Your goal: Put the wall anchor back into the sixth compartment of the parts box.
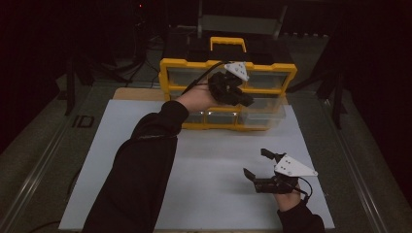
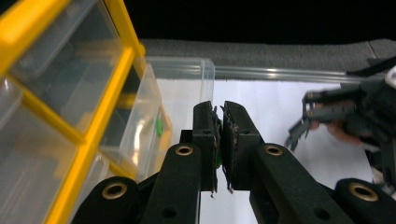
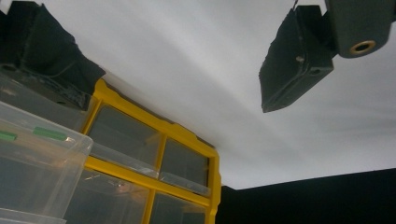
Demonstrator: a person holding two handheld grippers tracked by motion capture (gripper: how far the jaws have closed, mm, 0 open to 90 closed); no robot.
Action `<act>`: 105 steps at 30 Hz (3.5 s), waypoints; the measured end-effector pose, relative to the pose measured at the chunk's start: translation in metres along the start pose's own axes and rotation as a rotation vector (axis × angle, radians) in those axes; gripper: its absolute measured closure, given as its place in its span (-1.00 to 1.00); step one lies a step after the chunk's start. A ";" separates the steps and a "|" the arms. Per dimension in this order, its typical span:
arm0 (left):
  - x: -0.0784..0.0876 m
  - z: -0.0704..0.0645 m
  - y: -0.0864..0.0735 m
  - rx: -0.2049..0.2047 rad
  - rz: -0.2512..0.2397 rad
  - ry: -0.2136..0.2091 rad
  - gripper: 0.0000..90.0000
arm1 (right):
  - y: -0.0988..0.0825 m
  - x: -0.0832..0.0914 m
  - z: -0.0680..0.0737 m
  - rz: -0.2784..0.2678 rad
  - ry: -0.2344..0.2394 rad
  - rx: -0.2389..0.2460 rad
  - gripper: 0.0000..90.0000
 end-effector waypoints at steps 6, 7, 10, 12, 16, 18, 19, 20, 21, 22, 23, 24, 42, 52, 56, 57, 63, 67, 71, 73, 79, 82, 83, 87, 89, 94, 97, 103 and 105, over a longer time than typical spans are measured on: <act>-0.010 0.004 0.016 0.010 -0.052 0.000 0.84 | -0.001 0.000 -0.001 0.004 0.001 -0.006 -0.76; -0.012 0.005 0.018 0.013 -0.058 0.001 0.84 | -0.001 0.000 -0.001 0.004 0.003 -0.007 -0.76; -0.017 0.008 0.022 0.028 -0.069 0.011 0.84 | 0.000 0.000 -0.001 -0.001 0.002 -0.004 -0.76; -0.021 0.010 0.024 0.041 -0.075 0.018 0.84 | 0.000 0.001 -0.002 -0.004 0.002 -0.008 -0.76; -0.030 0.014 0.027 0.061 -0.074 0.047 0.84 | 0.000 0.001 -0.002 -0.003 0.002 -0.012 -0.76; -0.035 0.017 0.027 0.078 -0.074 0.060 0.84 | -0.001 0.001 -0.002 -0.001 0.002 -0.014 -0.76; -0.036 0.018 0.027 0.084 -0.073 0.064 0.84 | -0.001 0.001 -0.002 -0.002 0.003 -0.013 -0.76; -0.039 0.020 0.026 0.089 -0.072 0.066 0.84 | 0.000 0.002 -0.003 -0.004 0.001 -0.011 -0.76; -0.040 0.021 0.026 0.094 -0.068 0.073 0.84 | 0.000 0.002 -0.003 -0.005 0.003 -0.014 -0.76; -0.042 0.023 0.024 0.099 -0.063 0.079 0.84 | 0.000 0.002 -0.003 -0.005 0.002 -0.016 -0.76; -0.044 0.024 0.023 0.107 -0.063 0.083 0.84 | 0.000 0.002 -0.003 -0.006 0.000 -0.015 -0.76; -0.045 0.026 0.022 0.112 -0.060 0.087 0.84 | 0.000 0.002 -0.004 -0.006 0.001 -0.016 -0.76; -0.055 0.035 0.006 0.179 -0.035 0.126 -0.29 | -0.001 0.002 -0.005 -0.004 -0.001 -0.015 -0.76; -0.044 0.029 -0.005 0.204 -0.050 0.083 -1.00 | -0.001 0.002 -0.004 -0.002 -0.002 -0.011 -0.76; -0.036 0.023 -0.014 0.203 -0.055 0.068 -1.00 | 0.000 0.003 -0.003 -0.003 -0.004 -0.012 -0.76; -0.034 0.021 -0.016 0.199 -0.058 0.060 -1.00 | 0.000 0.003 -0.003 -0.003 -0.006 -0.011 -0.76; -0.024 0.012 -0.031 0.192 -0.063 0.072 -1.00 | 0.001 0.002 -0.002 -0.005 -0.004 -0.006 -0.76; -0.017 0.006 -0.042 0.188 -0.082 0.056 -1.00 | 0.001 0.002 -0.002 -0.007 -0.003 -0.004 -0.76; -0.012 0.000 -0.052 0.184 -0.085 0.064 -1.00 | 0.001 0.002 -0.001 -0.004 -0.002 -0.003 -0.76; -0.009 -0.002 -0.057 0.185 -0.100 0.063 -1.00 | 0.002 0.002 0.000 -0.002 -0.001 -0.003 -0.76; -0.001 -0.011 -0.069 0.191 -0.118 0.061 -1.00 | 0.002 0.002 0.000 -0.001 -0.001 -0.004 -0.76; 0.008 -0.018 -0.080 0.196 -0.134 0.065 -1.00 | 0.001 0.001 0.000 0.002 0.000 -0.004 -0.76; 0.010 -0.020 -0.083 0.194 -0.137 0.068 -1.00 | 0.001 0.001 0.001 0.002 0.002 -0.004 -0.76; 0.016 -0.027 -0.098 0.201 -0.139 0.074 -1.00 | 0.001 0.001 0.001 0.001 0.002 0.001 -0.76; 0.020 -0.031 -0.106 0.207 -0.139 0.075 -1.00 | 0.002 0.001 0.001 0.000 0.002 0.001 -0.76; 0.028 -0.040 -0.128 0.218 -0.137 0.102 -1.00 | 0.001 0.000 0.002 0.004 0.000 0.001 -0.76; 0.033 -0.045 -0.138 0.231 -0.149 0.109 -1.00 | 0.001 0.000 0.002 0.007 0.001 0.004 -0.76; 0.046 -0.057 -0.163 0.257 -0.166 0.138 -1.00 | 0.001 0.000 0.002 0.006 0.000 0.004 -0.76; 0.049 -0.062 -0.170 0.262 -0.172 0.143 -1.00 | 0.001 -0.001 0.003 0.008 -0.001 0.007 -0.76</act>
Point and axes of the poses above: each handheld gripper's, and its own axes: x roughly backward along the jaws, y roughly out of its top, z roughly to its left, the point moved 1 cm from there along -x, roughly forward along the jaws, and after that the axes turned 13 degrees about -y, right-handed, at the moved point
